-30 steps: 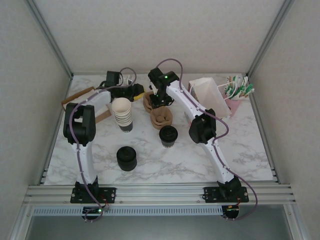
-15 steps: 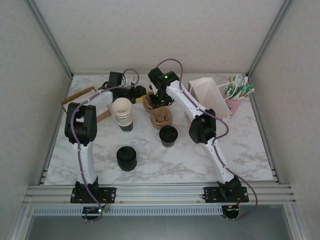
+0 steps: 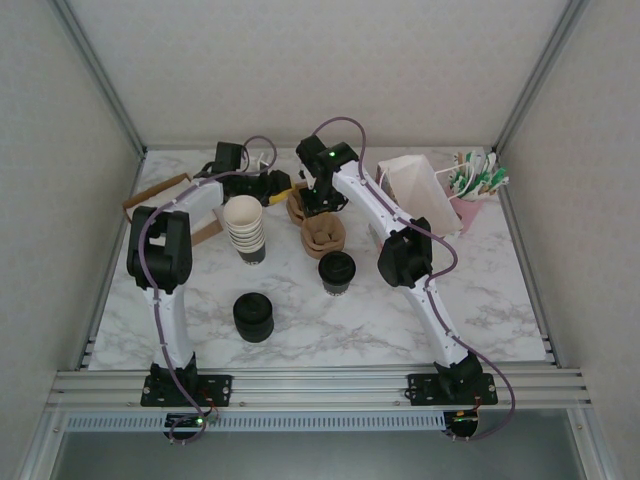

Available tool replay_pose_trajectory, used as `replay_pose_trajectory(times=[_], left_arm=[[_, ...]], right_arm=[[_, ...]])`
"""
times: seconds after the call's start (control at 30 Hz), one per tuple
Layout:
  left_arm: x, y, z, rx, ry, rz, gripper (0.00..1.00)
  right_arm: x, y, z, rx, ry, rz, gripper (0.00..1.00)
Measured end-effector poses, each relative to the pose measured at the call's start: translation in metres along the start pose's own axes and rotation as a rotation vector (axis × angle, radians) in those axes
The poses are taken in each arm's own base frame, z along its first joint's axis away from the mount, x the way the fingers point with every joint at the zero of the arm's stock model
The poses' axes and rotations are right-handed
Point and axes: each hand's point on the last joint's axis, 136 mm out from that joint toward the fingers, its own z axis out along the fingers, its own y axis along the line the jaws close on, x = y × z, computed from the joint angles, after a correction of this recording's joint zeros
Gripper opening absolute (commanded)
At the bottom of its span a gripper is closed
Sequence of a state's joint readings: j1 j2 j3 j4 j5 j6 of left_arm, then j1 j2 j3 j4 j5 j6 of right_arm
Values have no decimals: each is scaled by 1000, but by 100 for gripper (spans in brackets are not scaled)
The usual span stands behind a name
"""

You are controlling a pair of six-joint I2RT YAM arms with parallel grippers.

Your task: Pack the takeout coffee

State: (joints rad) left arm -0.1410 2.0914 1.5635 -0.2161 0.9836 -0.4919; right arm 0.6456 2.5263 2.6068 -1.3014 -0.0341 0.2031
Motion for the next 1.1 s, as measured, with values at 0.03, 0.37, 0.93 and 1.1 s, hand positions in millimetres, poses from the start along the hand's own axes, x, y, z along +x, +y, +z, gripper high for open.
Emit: replay_pose_trajectory(times=[0.03,0.37,0.93,1.1], left_arm=[[1,0,0,-1,2,1,52],[8,-2,4,-5,24,10,52],[13,-5,3,-9,37,25,52],[13,-7,3,-7,36,31,53]], right_arm=[[0,0,0,0,0,0,30],[0,0,0,0,0,3,30],[-1,-3,0,14,-3,24,30],[-1,-4,0,15,-3,30,30]])
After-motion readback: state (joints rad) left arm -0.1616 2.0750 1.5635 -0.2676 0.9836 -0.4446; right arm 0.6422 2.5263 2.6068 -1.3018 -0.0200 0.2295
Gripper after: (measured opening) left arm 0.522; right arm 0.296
